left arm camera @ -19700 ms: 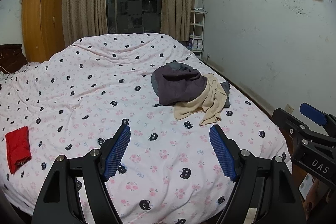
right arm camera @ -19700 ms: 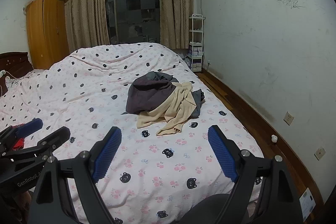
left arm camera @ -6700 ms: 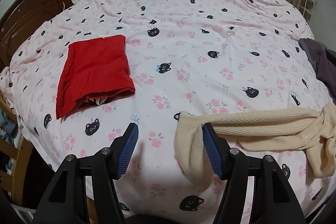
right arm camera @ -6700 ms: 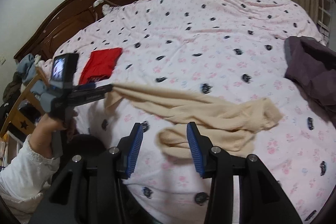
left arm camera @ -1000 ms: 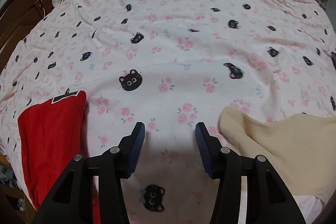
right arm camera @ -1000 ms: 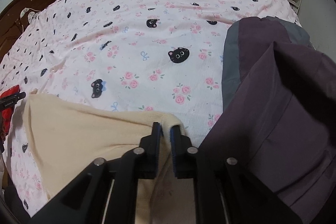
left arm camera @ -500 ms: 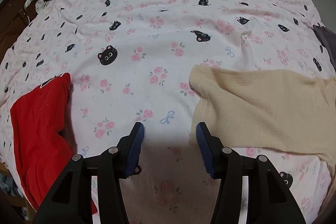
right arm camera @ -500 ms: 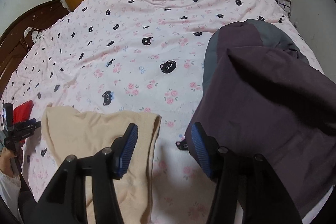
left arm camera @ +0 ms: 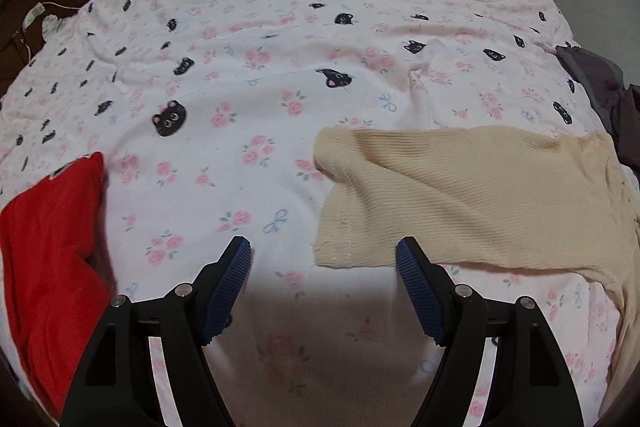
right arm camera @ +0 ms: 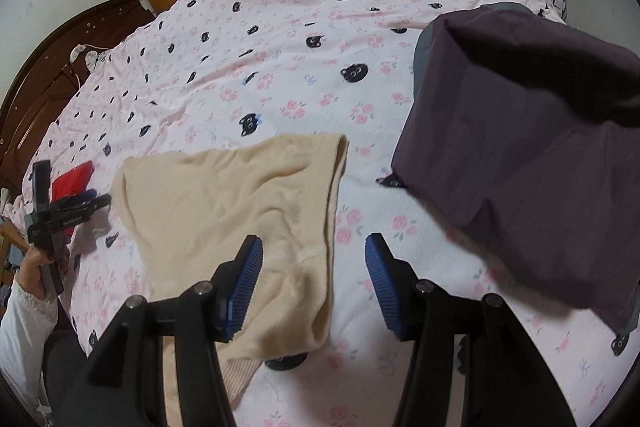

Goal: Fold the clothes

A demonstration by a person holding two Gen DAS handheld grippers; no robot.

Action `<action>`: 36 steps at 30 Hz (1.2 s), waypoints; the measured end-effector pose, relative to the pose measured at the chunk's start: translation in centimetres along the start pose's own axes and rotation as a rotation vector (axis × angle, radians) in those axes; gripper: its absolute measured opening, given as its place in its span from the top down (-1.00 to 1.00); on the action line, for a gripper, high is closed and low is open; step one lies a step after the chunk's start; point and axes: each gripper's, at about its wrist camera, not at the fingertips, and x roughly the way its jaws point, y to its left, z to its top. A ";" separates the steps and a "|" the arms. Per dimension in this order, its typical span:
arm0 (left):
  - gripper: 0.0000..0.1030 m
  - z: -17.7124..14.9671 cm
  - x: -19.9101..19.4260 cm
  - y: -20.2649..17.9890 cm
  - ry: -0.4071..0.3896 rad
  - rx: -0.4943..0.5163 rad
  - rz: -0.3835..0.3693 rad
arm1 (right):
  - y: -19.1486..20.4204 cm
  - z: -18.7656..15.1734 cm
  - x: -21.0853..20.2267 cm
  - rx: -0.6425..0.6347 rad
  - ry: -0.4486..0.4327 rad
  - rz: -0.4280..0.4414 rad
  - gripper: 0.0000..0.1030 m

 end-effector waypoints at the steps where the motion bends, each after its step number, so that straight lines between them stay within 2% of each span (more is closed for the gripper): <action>1: -0.36 0.0 0.2 0.1 0.004 -0.008 -0.013 | 0.2 -0.3 -0.1 -0.005 0.002 0.002 -0.07; 4: -0.30 -0.3 0.4 0.9 0.003 -0.047 -0.056 | 0.8 -0.7 -0.4 -0.021 0.001 0.005 -0.07; 7: -0.03 -0.6 0.5 1.5 -0.001 -0.070 -0.072 | 1.2 -0.7 -0.8 -0.032 -0.002 0.014 -0.07; 9: 0.25 -0.7 0.4 1.8 -0.005 -0.081 -0.076 | 1.4 -0.7 -1.1 -0.037 -0.007 0.015 -0.07; 12: 0.42 -0.7 0.2 1.8 -0.010 -0.082 -0.082 | 1.6 -0.5 -1.1 -0.040 -0.012 0.021 -0.07; 17: 0.46 -0.5 -0.1 1.7 -0.021 -0.083 -0.077 | 2.0 -0.5 -1.2 -0.047 -0.009 0.028 -0.07; 23: 0.47 -0.3 0.1 2.0 -0.021 -0.116 -0.108 | 2.3 -0.7 -1.2 -0.051 -0.007 0.032 -0.07; 26: 0.80 -0.3 -0.1 1.7 -0.030 -0.117 -0.126 | 2.4 -0.8 -1.2 -0.051 -0.007 0.033 -0.07; 36: 0.81 -0.9 -1.5 1.7 -0.045 -0.147 -0.094 | 2.5 -0.9 -1.5 -0.053 -0.009 0.038 -0.07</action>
